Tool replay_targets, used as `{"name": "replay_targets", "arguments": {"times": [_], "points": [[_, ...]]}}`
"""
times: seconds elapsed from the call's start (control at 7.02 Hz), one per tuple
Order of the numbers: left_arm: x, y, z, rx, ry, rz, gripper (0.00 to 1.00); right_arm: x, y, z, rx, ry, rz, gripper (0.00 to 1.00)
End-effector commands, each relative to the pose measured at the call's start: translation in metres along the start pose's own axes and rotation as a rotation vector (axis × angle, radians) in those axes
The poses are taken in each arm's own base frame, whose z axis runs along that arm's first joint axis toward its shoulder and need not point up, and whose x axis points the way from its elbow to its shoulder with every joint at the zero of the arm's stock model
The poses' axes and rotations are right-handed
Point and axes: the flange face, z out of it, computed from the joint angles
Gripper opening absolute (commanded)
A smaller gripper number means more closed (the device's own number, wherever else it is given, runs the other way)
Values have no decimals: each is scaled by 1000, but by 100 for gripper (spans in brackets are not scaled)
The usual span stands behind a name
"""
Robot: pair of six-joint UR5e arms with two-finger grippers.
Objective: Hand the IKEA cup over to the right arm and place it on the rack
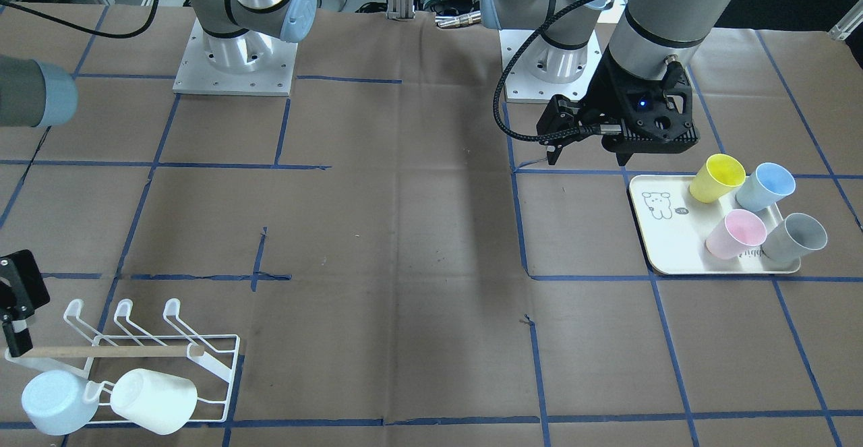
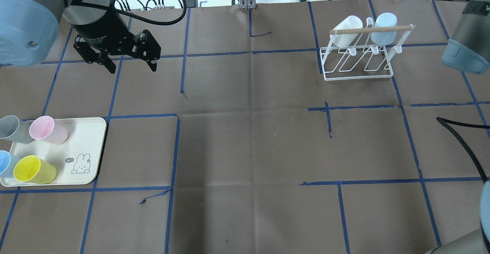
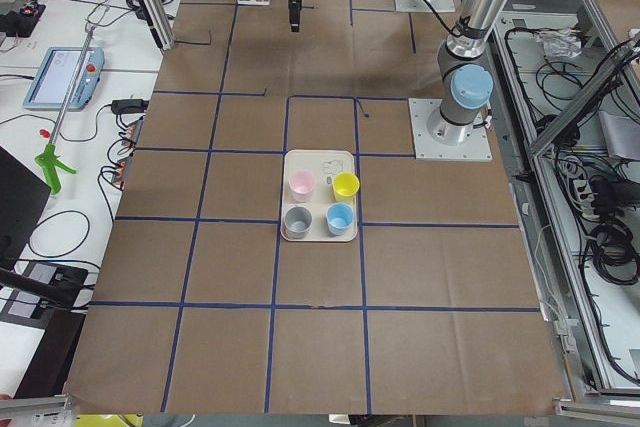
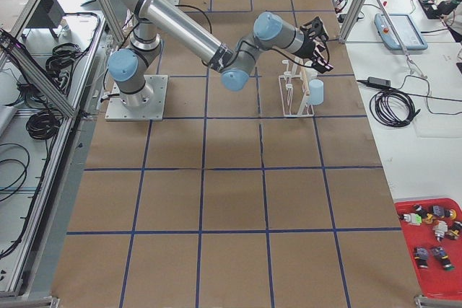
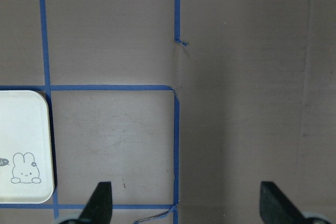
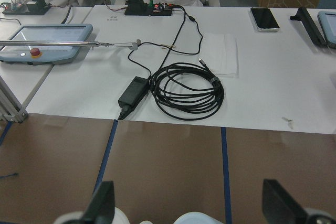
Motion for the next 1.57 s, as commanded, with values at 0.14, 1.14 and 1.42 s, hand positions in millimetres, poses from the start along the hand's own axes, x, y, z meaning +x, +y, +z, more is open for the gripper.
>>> {"name": "replay_targets", "arguments": {"times": [0.14, 1.14, 1.42], "points": [[0, 0, 0, -1, 0, 0, 100, -82, -4, -34, -325, -37, -2, 100], [1, 0, 0, 1, -1, 3, 100, -215, 25, -121, -855, 37, 179, 100], [1, 0, 0, 1, 0, 3, 100, -226, 42, -134, -912, 81, 102, 100]]}}
